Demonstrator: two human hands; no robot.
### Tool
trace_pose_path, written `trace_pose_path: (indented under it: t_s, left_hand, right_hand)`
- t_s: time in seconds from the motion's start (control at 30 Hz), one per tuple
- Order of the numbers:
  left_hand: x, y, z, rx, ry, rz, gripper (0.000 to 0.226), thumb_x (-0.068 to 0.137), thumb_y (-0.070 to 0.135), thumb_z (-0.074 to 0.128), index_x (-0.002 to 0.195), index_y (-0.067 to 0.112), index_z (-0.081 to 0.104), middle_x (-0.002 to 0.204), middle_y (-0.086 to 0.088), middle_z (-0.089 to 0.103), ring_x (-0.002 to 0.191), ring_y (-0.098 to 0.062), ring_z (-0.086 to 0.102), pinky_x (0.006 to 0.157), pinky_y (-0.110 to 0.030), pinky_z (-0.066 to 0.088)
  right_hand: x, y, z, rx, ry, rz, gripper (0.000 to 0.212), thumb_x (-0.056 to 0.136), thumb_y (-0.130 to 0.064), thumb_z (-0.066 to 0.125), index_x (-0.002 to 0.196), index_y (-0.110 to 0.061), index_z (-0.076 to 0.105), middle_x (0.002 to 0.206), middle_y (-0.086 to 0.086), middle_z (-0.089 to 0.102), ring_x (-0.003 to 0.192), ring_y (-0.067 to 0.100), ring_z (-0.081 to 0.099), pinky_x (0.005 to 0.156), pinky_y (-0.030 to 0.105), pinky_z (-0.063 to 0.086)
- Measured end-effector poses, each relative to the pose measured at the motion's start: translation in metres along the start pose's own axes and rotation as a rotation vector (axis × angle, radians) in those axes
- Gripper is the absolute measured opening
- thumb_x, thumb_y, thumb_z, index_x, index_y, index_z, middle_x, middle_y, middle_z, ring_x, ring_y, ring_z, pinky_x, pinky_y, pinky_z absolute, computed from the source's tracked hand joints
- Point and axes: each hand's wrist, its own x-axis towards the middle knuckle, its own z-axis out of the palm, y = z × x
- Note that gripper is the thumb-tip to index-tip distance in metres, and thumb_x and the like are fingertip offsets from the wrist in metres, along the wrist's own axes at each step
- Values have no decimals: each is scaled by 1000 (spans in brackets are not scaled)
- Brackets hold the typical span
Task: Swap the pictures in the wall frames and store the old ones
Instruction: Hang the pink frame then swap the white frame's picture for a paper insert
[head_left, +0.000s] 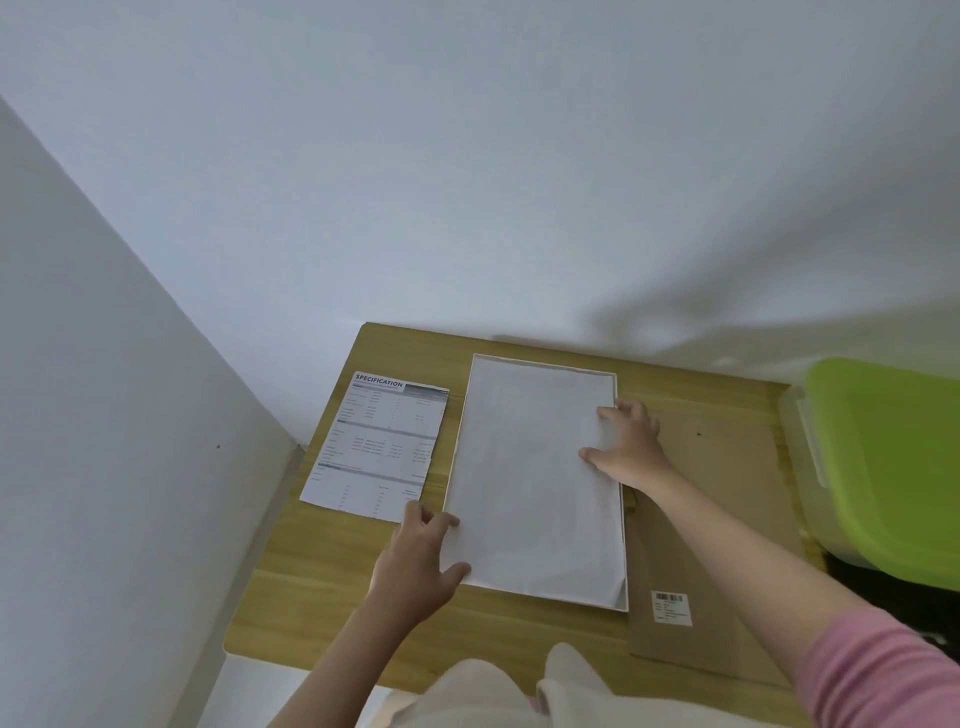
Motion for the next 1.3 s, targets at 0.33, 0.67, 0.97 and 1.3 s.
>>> trace_pose_path:
  t_s: [0.33,0.67,0.97,1.3]
  left_hand:
    - [1,-1,-2,-17,26,28,56,76,42,70,125,23,51,112,8,37,94,-6,48,78,-14,46]
    - [-5,35,3,-149,37,185,40,82,37,65,119,24,56,117,6,43,103,-11,53,83,-19,45]
    - [-42,111,68,-283,-118,270,27,83,29,66,108,21,61,104,8,50,88,-2,58,75,-7,40]
    - [-73,155,126,-254,-26,-26,28,79,21,65,106,12,64,106,-3,57,94,-16,58,79,-19,38]
  right_hand:
    - [-12,3,-9,167,54,-68,60,82,-27,68,137,-19,45,141,6,34,134,25,29,108,38,30]
    - [-77,41,-33,265,214,1,46,87,-23,62,131,-20,51,136,4,47,124,21,47,99,30,38]
    - [-172,118,-36,228,248,120,40,85,-23,64,124,-18,55,128,5,52,120,19,48,97,25,36]
    - [-210,181,-41,101,211,185,44,87,-25,60,130,-17,50,128,11,43,121,30,42,94,38,44]
